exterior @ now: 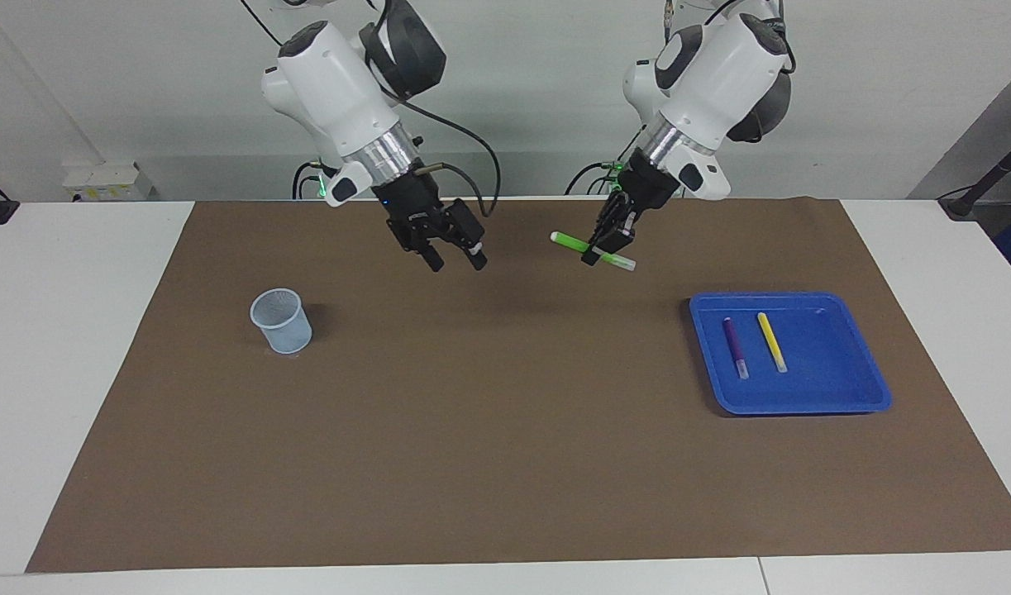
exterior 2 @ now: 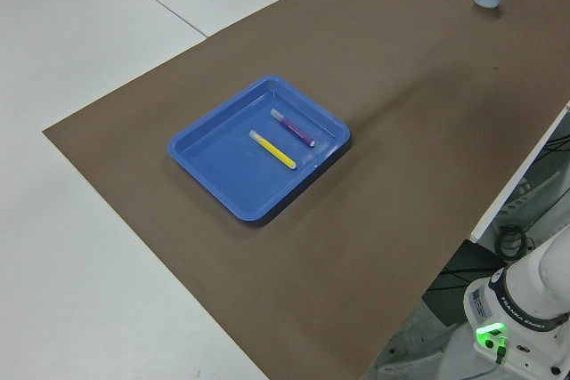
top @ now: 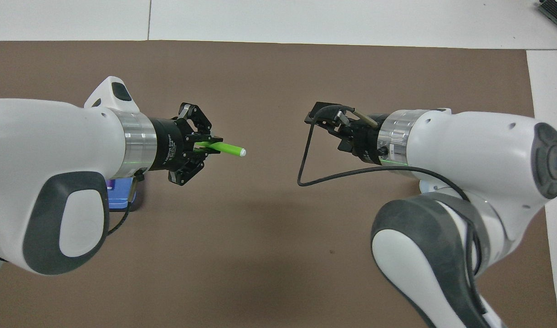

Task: Right arm passes pens to left for tray arrangement
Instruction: 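Carry the green pen to the tray with the left gripper while the right gripper withdraws, then lower the green pen into the blue tray and open the left gripper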

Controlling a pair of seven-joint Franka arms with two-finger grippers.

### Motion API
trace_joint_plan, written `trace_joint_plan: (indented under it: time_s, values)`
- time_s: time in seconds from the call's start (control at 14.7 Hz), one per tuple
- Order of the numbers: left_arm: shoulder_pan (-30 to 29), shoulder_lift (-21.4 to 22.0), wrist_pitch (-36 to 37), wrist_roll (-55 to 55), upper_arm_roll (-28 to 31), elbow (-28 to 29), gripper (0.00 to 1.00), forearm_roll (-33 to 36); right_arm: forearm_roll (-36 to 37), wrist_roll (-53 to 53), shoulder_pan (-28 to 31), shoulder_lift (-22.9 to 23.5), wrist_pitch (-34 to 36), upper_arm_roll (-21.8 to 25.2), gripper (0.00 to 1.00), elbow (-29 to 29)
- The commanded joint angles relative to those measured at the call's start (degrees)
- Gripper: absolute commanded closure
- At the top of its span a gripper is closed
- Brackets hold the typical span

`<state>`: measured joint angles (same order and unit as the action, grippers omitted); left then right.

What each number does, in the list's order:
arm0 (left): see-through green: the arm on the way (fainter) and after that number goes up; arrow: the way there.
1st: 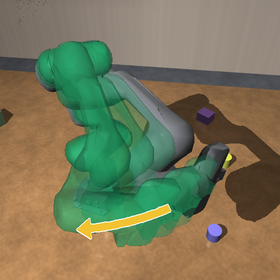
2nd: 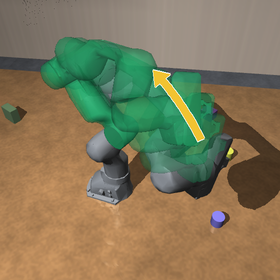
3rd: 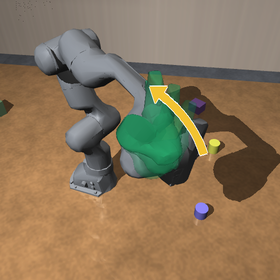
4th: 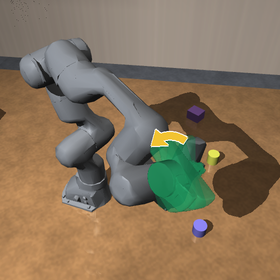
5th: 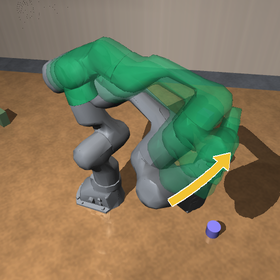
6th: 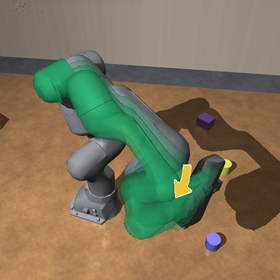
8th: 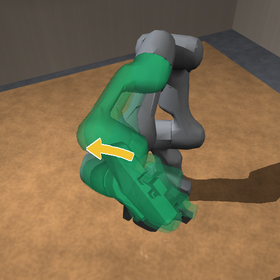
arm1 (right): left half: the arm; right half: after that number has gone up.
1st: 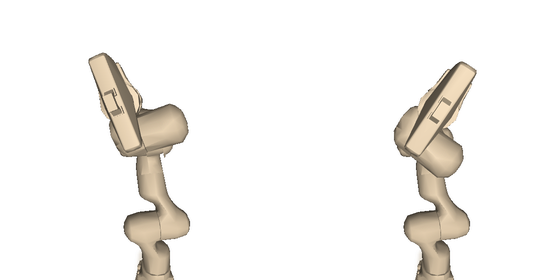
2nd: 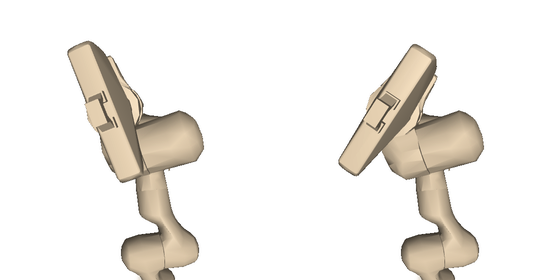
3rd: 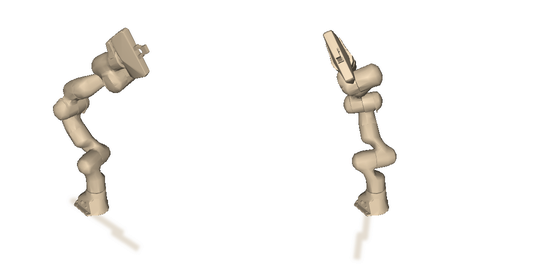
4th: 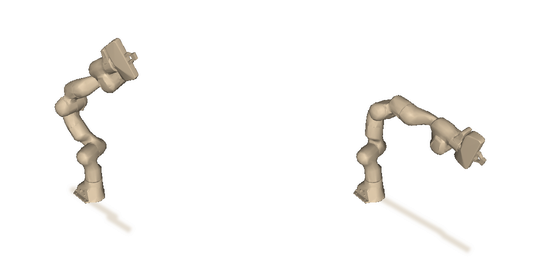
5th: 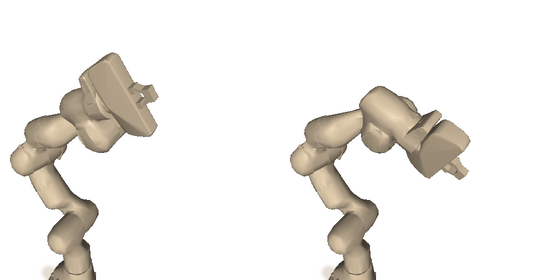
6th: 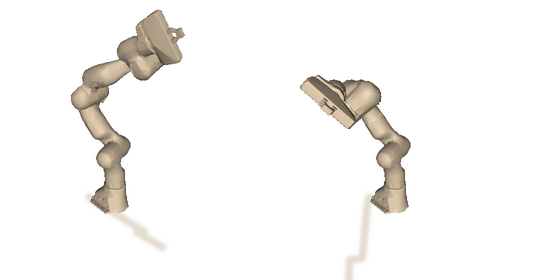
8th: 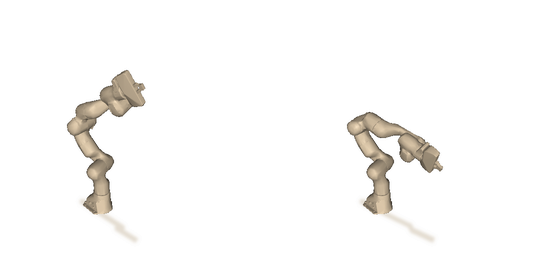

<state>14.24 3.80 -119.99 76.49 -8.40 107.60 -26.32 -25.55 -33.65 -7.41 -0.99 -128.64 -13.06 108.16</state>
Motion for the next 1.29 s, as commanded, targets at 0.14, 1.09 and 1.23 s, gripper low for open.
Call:
trace_joint_plan:
  time_s: [0.14,1.09,1.23]
  values:
    - [-8.0,5.9,8.7,-31.5,0.0,7.2,1.00,0.3,3.0,8.6,3.5,-2.2,9.8,-0.4,0.00,0.2]
    - [-30.0,5.0,17.1,-89.3,0.0,11.3,1.00,21.4,22.9,22.7,10.5,-0.8,31.9,-0.5,0.00,-10.4]
    - [-32.1,2.9,14.0,-93.3,0.0,11.5,1.00,23.2,23.2,23.6,10.8,-0.2,34.1,-0.5,0.00,-11.4]
